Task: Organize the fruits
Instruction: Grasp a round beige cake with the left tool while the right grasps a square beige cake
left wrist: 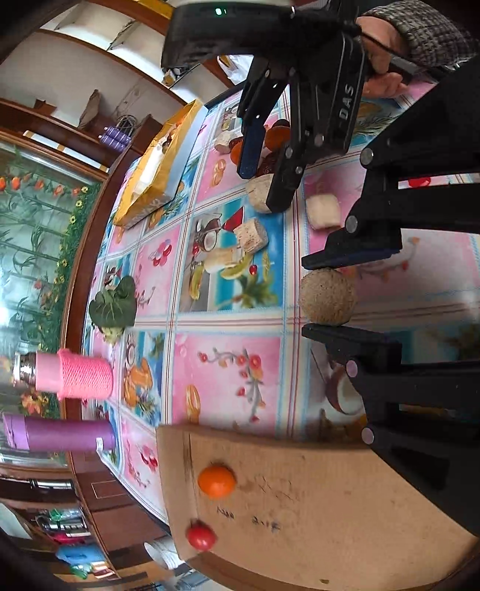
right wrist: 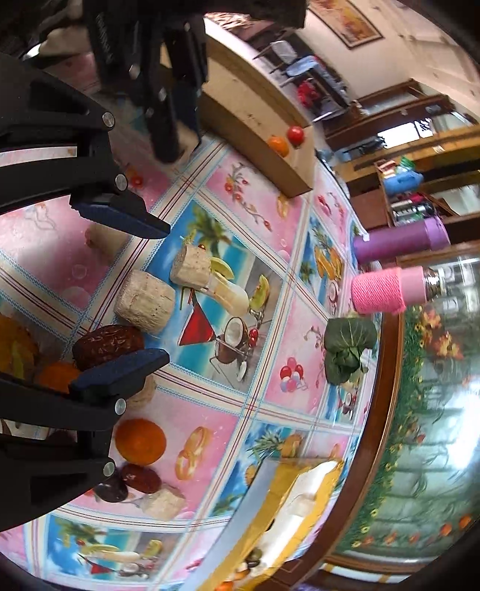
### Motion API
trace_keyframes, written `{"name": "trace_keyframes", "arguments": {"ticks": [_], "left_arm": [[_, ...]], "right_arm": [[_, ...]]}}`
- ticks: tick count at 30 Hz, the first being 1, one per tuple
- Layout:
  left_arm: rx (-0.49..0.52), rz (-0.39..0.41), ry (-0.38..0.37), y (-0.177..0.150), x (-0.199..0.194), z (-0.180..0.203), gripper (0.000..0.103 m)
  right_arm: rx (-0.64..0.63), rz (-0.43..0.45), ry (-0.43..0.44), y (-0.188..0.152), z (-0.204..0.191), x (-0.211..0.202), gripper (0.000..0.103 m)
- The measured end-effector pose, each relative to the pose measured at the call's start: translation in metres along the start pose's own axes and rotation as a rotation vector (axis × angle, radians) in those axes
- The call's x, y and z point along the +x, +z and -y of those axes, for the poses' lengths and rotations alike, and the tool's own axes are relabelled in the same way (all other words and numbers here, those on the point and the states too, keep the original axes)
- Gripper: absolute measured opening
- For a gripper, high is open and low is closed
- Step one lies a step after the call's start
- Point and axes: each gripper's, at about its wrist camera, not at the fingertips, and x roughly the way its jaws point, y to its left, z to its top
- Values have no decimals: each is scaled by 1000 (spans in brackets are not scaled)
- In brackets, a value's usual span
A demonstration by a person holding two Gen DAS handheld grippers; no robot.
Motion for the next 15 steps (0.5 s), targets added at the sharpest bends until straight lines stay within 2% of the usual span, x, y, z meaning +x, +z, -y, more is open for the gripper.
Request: {"name": "trace_keyframes", "arguments": {"ticks": [3, 6, 10, 15], "left_arm": [[-23, 4, -8, -5, -7, -6, 28], [-33, 12, -9, -10, -14, -10, 29], [-41, 29, -6, -13, -24, -15, 29], [-48, 61, -9, -14, -44, -25, 29]], "right_arm": [[-125, -49, -72, 2, -12, 12, 66], [-203, -103, -143, 1, -20, 22, 44], [-195, -96, -130, -1, -23, 17, 42], [-118, -45, -123, 1, -24, -3, 42]]}}
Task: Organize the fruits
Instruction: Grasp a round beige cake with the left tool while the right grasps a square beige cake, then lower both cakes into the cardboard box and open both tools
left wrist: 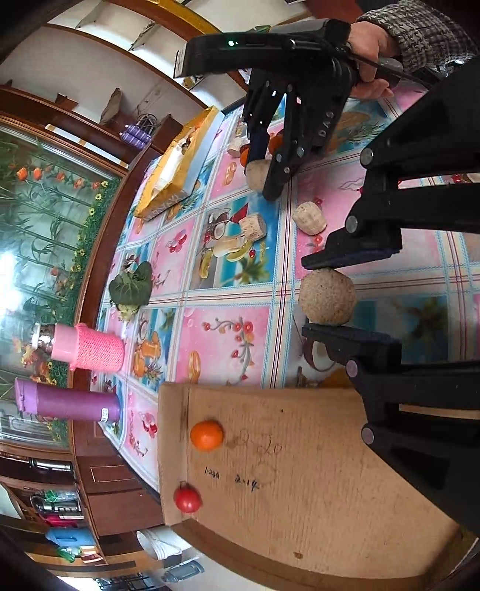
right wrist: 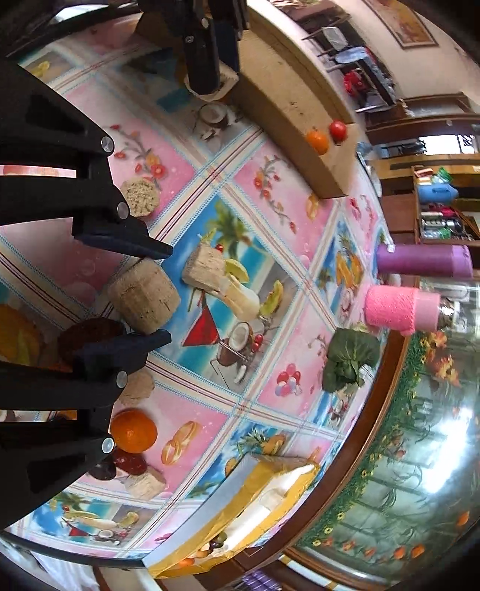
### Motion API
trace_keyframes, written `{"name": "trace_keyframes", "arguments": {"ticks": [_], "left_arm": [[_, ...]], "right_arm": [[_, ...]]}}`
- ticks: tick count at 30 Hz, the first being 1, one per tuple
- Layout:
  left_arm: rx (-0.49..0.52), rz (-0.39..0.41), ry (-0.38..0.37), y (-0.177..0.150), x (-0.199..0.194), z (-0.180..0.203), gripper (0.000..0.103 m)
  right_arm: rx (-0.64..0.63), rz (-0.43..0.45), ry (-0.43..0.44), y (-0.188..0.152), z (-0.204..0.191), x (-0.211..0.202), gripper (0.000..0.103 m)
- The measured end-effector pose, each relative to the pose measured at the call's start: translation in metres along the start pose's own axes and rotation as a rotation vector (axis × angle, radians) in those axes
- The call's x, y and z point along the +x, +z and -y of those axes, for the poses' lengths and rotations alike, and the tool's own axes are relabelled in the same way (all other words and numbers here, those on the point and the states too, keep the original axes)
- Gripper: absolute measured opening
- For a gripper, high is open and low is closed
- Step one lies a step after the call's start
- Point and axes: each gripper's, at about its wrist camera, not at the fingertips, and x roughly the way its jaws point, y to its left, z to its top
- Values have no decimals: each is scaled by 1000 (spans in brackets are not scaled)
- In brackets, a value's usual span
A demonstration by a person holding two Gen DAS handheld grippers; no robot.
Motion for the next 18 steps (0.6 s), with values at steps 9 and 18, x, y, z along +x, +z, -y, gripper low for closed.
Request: {"name": "trace_keyframes", "arguments": {"ticks": [9, 18], "left_arm": [[-25, 27, 188, 30, -36, -78, 29], [-189, -64, 323, 63, -6, -181, 29]], "right_arm": [[48, 126, 109, 42, -35, -51, 43], [47, 89, 272, 98, -118, -5, 43]]}}
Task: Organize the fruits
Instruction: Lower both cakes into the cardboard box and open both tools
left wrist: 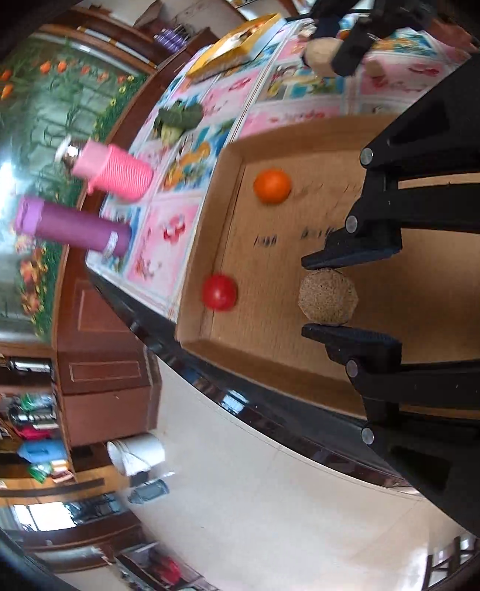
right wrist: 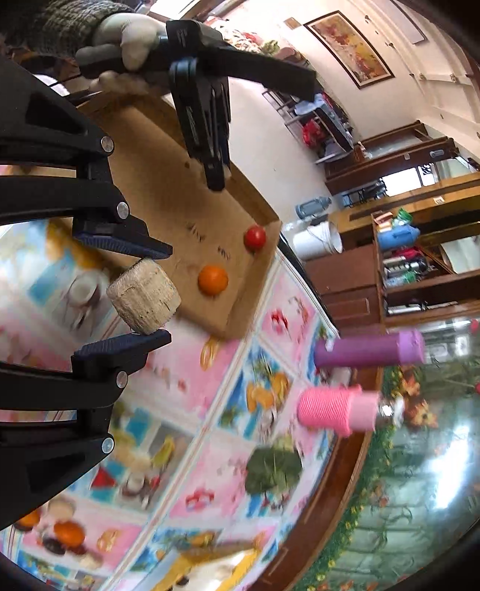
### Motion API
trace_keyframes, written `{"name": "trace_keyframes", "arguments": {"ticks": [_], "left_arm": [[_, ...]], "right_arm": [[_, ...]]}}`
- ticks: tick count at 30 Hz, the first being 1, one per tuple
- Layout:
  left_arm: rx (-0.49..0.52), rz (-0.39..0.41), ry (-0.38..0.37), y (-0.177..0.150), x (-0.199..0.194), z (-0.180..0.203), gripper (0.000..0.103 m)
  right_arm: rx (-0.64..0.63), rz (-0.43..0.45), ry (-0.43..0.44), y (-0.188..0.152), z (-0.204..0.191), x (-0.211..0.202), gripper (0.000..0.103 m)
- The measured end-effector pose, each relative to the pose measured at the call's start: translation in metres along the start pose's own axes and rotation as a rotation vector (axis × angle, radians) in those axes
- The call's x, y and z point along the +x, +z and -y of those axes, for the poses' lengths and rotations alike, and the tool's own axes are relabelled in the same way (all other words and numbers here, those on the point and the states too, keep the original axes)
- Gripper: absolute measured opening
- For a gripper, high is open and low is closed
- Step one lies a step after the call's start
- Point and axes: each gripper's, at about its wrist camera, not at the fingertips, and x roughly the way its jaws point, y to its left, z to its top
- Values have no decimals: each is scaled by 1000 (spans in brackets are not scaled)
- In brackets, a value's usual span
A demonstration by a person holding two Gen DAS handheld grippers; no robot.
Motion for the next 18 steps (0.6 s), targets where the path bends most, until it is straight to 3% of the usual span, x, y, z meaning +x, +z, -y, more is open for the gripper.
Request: {"name": "trace_keyframes", "arguments": {"ticks": [8, 18], "left_arm": [[-18, -52, 1, 14, 33, -5, 29], [-48, -51, -44, 19, 37, -10, 34]], "right_arm": [[-5, -110, -23, 16, -35, 88, 43], [15, -123, -67, 19, -34, 113, 44]]}}
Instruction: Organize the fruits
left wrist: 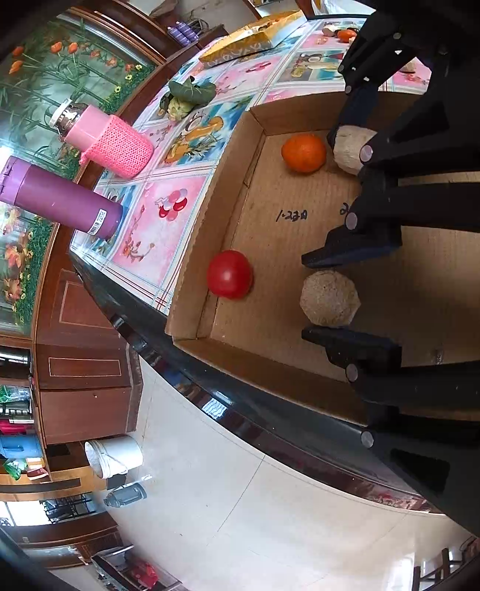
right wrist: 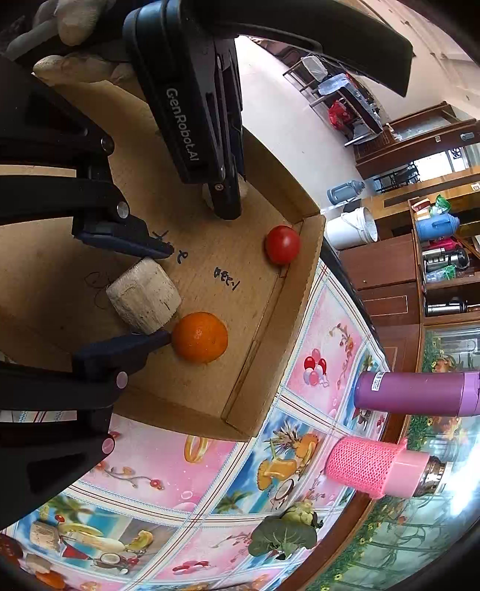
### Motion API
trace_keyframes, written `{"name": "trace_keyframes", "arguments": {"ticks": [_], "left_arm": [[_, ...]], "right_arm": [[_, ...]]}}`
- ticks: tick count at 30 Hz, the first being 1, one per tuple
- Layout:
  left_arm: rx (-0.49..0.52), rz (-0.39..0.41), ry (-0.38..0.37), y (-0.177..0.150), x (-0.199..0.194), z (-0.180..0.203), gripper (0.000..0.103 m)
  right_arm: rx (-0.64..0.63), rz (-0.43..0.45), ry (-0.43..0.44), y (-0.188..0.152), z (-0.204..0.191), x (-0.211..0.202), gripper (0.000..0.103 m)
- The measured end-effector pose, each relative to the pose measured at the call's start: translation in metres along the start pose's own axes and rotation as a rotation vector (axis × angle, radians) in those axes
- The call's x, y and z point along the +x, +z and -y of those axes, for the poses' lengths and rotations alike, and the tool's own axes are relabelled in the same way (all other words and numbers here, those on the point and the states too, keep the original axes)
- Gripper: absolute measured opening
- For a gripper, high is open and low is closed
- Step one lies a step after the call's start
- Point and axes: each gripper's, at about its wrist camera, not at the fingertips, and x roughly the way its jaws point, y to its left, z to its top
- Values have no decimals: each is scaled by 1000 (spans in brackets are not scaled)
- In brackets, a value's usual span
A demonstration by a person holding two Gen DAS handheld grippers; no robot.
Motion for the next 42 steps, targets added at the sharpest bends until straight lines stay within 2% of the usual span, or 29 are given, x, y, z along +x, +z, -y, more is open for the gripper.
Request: {"name": "trace_keyframes", "arguments": {"ticks": [1, 2, 4, 9, 11, 14, 18, 24, 27, 28, 30, 34, 37, 39, 42], "left_arm": [[-5, 4, -2, 0, -1, 0, 37], [-14, 9, -3, 0, -3, -1, 44], [-34, 25, -18, -1, -10, -2, 47], [-60, 97, -41, -8, -42, -1, 47], [-60, 138, -55, -14, -59, 2, 49], [-47, 189, -76, -26, -83, 13, 51], [-28, 219, -123, -39, -105, 31, 51], [23, 264, -160, -58, -139, 61, 51], [52, 296, -175, -69, -159, 73, 52], [62, 306, -179, -72, -165, 77, 53], [78, 323, -194, -79, -179, 84, 53], [128, 380, -242, -90, -221, 90, 53], [155, 426, -261, -94, -261, 82, 53], [176, 469, -231, -92, -294, 74, 53], [197, 583, -92, -84, -351, 54, 54]], "right_arm": [[6, 1, 3, 0, 1, 0, 48], [13, 6, 2, 0, 1, -1, 54], [24, 24, 4, -1, 2, -7, 64], [54, 67, 29, -4, 5, -31, 66], [76, 90, 41, -9, 7, -46, 74], [121, 130, 57, -20, 12, -72, 80], [246, 162, 196, -41, 26, -105, 80], [461, 133, 512, -82, 56, -139, 83], [525, 133, 575, -100, 78, -162, 85], [538, 146, 570, -106, 87, -173, 87], [542, 176, 505, -117, 106, -197, 88], [545, 221, 306, -139, 143, -254, 88], [536, 241, 157, -155, 167, -312, 88], [518, 256, 42, -162, 180, -354, 88], [513, 268, -165, -176, 202, -426, 88]]}}
